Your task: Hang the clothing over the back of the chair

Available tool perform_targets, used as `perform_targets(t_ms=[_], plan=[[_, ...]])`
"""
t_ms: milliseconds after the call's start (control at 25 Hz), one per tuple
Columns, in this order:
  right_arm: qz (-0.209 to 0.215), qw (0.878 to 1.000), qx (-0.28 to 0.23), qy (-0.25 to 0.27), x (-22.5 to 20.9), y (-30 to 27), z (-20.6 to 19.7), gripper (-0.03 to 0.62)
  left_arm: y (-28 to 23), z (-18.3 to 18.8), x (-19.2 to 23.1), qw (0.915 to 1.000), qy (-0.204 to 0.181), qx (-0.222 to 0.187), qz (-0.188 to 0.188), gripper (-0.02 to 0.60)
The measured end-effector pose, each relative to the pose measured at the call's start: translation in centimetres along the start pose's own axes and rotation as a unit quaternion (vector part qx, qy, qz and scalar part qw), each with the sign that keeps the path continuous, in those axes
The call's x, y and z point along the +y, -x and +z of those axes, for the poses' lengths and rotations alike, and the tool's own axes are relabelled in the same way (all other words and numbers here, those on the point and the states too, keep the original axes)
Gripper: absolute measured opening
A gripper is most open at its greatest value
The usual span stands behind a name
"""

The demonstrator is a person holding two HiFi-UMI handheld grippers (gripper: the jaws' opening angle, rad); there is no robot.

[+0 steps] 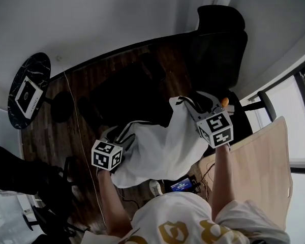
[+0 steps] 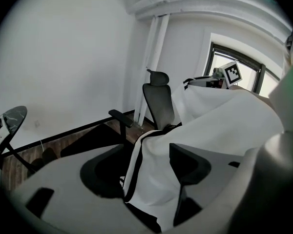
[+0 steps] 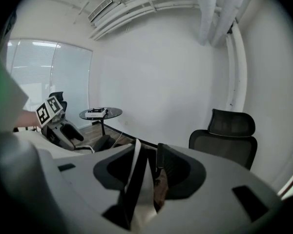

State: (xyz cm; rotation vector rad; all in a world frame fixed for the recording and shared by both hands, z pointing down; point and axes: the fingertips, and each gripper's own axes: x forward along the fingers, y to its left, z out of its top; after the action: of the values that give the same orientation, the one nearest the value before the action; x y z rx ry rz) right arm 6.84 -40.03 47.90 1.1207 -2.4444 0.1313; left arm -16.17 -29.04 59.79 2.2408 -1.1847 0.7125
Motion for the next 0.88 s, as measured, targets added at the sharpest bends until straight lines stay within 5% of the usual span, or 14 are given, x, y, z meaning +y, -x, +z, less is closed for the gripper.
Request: perform_targets(t_ms=[400, 600, 880], plan=[[0.048, 0.998, 0.006, -0.046, 0.9, 3.6, -1.4, 0.213, 2.6, 0.2, -0.8, 0.9997, 0.000, -0.026, -0.002, 0.330], [0.046, 0.996, 0.071, 0.031, 1.2, 4.7, -3.2, 0.219, 3.7, 0.1, -1.2, 0.9994, 0.001, -0.034, 0.002, 0.330], [0.041, 0.998, -0.011, -0.038, 1.5, 6.3, -0.1, 0.192, 4.8, 2.3, -3.2, 0.9954, -0.024, -0.091, -0.018, 0.341]])
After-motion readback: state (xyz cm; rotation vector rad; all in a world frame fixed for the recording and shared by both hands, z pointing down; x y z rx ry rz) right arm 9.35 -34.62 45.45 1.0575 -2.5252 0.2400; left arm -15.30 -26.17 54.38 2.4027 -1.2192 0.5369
